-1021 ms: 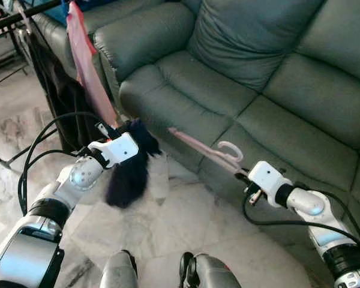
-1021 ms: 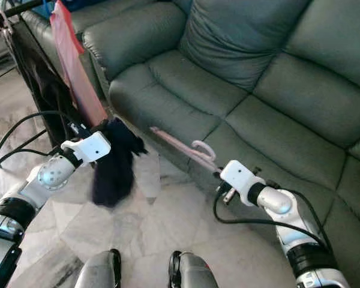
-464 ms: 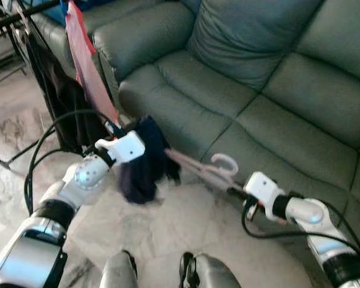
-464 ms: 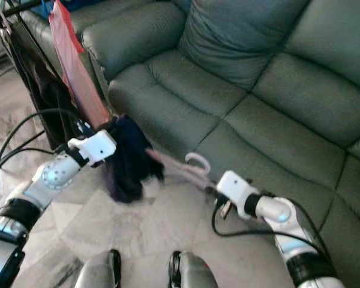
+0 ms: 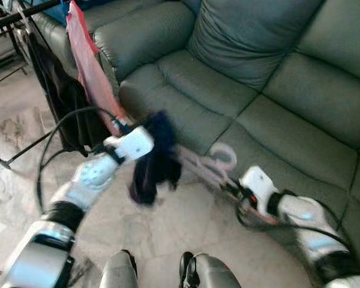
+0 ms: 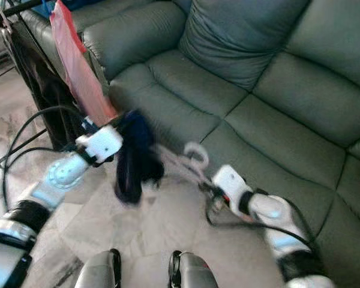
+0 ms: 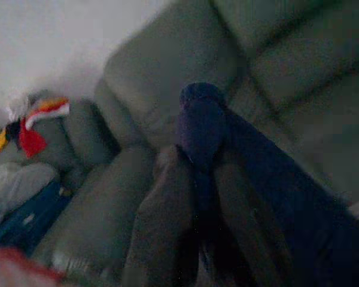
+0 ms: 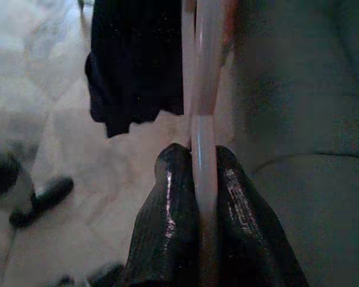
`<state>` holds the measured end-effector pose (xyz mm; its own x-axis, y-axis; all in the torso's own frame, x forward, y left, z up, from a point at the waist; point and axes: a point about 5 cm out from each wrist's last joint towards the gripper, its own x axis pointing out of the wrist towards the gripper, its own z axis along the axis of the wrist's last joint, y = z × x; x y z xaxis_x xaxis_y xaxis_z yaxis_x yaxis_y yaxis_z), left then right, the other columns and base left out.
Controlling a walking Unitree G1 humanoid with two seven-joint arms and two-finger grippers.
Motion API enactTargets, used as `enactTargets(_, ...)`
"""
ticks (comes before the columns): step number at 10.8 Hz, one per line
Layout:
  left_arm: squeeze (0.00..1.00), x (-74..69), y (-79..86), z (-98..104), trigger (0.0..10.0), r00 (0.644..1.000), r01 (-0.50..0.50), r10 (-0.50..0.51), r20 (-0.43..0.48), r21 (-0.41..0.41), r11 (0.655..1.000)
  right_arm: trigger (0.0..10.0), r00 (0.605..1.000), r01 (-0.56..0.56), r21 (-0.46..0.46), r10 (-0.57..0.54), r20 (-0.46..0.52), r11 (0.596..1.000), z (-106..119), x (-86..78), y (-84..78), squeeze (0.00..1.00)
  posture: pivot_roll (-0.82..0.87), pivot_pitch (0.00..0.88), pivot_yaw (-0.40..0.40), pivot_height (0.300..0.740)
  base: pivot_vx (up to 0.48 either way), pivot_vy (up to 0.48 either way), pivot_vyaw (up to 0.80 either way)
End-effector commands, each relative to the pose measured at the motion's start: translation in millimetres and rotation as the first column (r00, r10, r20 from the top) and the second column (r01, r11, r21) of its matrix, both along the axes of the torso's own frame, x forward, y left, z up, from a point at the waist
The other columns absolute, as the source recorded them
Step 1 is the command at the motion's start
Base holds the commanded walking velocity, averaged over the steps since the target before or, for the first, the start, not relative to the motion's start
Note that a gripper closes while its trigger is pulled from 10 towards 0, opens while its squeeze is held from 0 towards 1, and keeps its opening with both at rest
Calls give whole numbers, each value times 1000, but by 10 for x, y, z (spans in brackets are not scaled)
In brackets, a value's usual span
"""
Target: Hang hanger
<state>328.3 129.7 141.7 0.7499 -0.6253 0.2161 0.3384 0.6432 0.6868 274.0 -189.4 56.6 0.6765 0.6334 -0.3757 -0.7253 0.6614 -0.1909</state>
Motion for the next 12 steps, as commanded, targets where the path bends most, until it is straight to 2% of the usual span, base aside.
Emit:
enactTargets(1,0,-29,-74,173,10000,998,51,-48,51,-69,996,10000,992,123,38,-123,-6,992,-9,54,-124,0,-43,154,-52,740,0,0,0)
enactTargets(2,0,-79,-175,291,10000,992,107,-98,74,-130,986,10000,949,312,134,-314,-2,941,25,201,-202,0,-38,155,-51,740,0,0,0)
enactTargets(3,0,-152,-272,369,10000,983,176,-165,76,-185,967,10000,893,442,164,-449,12,882,76,308,-307,0,-32,156,-51,740,0,0,0)
enactTargets(4,0,-270,-408,425,10000,963,268,-263,51,-252,930,10000,778,600,281,-628,15,749,263,494,-448,0,-25,158,-50,740,0,0,0)
enactTargets(5,0,-312,-458,342,10000,955,292,-297,13,-229,928,10000,730,637,353,-683,9,685,382,573,-508,0,-25,157,-50,740,0,0,0)
enactTargets(6,0,-351,-472,176,10000,949,302,-312,-43,-158,940,10000,697,649,428,-717,-2,629,511,645,-541,0,-29,159,-50,740,0,0,0)
enactTargets(7,0,-388,-479,78,10000,944,307,-319,-81,-134,942,10000,689,641,513,-723,-55,572,598,697,-522,0,-32,159,-49,740,0,0,0)
enactTargets(8,0,-418,-508,50,10000,939,315,-329,-98,-138,939,10000,661,637,645,-730,-176,422,690,748,-509,0,-31,160,-50,740,0,0,0)
enactTargets(9,0,-444,-547,-13,10000,928,329,-345,-139,-125,936,10000,667,591,771,-682,-300,238,848,823,-475,0,-30,161,-49,740,0,0,0)
enactTargets(10,0,-453,-563,-81,10000,926,326,-341,-162,-109,939,10000,758,471,862,-585,-288,187,1060,851,-316,0,-31,160,-47,740,0,0,0)
enactTargets(11,0,-456,-561,-147,10000,925,321,-333,-185,-91,943,10000,879,305,936,-430,-206,175,1308,807,-81,0,-33,159,-47,740,0,0,0)
enactTargets(12,0,-456,-552,-202,10000,924,315,-324,-204,-77,946,10000,932,205,965,-334,-140,166,1476,744,94,0,-36,159,-49,740,0,0,0)
